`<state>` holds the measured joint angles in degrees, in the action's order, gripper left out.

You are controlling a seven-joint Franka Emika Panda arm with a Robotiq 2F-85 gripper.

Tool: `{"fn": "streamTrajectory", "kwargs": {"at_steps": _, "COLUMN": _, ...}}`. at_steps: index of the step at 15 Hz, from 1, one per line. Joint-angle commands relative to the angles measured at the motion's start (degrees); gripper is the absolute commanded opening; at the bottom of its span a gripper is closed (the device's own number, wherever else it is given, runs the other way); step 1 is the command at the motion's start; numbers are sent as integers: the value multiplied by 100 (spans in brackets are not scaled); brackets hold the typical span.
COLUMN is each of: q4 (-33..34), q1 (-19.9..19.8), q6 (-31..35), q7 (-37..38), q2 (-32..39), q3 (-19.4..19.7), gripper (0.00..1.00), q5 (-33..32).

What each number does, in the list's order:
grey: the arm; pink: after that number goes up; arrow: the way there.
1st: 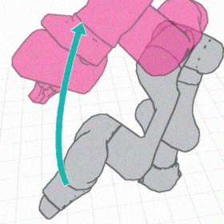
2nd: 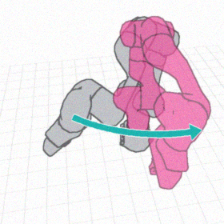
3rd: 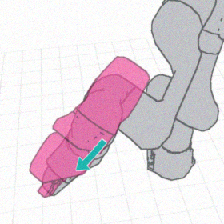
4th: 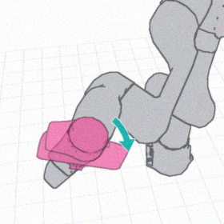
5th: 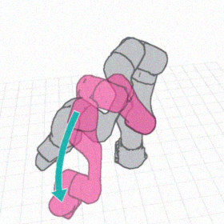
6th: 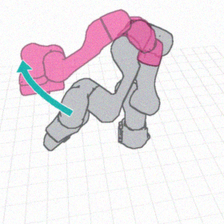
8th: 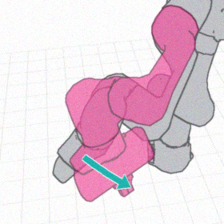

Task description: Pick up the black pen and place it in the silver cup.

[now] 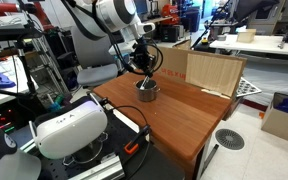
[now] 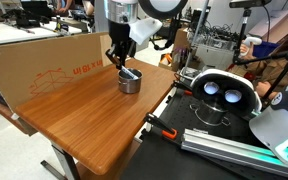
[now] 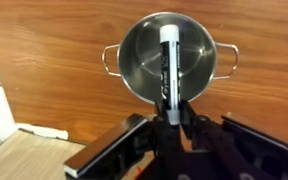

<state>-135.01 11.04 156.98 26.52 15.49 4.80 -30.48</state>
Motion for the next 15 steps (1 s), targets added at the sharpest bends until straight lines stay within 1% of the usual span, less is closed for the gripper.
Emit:
{"fn": "streamTrajectory", "kwargs": {"at_steps": 1, "q4": 81, "q1": 102, "q6": -98, "q7": 57, "q2": 115, "q3": 82, "gripper": 5, "q5": -13}}
{"fn": "streamTrajectory", "kwargs": {"at_steps": 2, "q4": 91, "q1": 104, "q6": -121, "q7": 49, "q2": 140, "q3": 81, "gripper": 5, "q5": 4}}
{"fn": "streamTrajectory", "kwargs": {"at_steps": 3, "q4": 107, "q1": 99, "q6": -159, "q7": 17, "q2": 168, "q3": 73, "gripper": 45, "q5": 39}}
{"fn": "streamTrajectory", "kwargs": {"at_steps": 4, "q4": 116, "q1": 81, "q6": -202, "q7": -45, "q2": 185, "q3": 53, "gripper": 47, "q5": 94}}
{"fn": "streamTrajectory", "kwargs": {"at_steps": 5, "q4": 127, "q1": 74, "q6": -215, "q7": -72, "q2": 210, "q3": 42, "gripper": 52, "q5": 132}}
{"fn": "streamTrajectory", "kwargs": {"at_steps": 8, "q4": 148, "q1": 61, "q6": -266, "q7": -139, "q2": 228, "q3": 8, "gripper": 75, "q5": 202}}
{"fn": "streamTrajectory", "kwargs": {"at_steps": 11, "q4": 114, "q1": -14, "q6": -325, "q7": -383, "q2": 189, "q3": -88, "gripper": 96, "q5": 351}}
{"fn": "streamTrajectory", "kwargs": {"at_steps": 12, "q4": 91, "q1": -55, "q6": -386, "q7": -552, "q2": 159, "q3": -159, "gripper": 100, "q5": 467}}
{"fn": "streamTrajectory", "kwargs": {"at_steps": 15, "q4": 9, "q1": -210, "q6": -625, "q7": -1253, "q2": -25, "q3": -391, "gripper": 100, "q5": 975}}
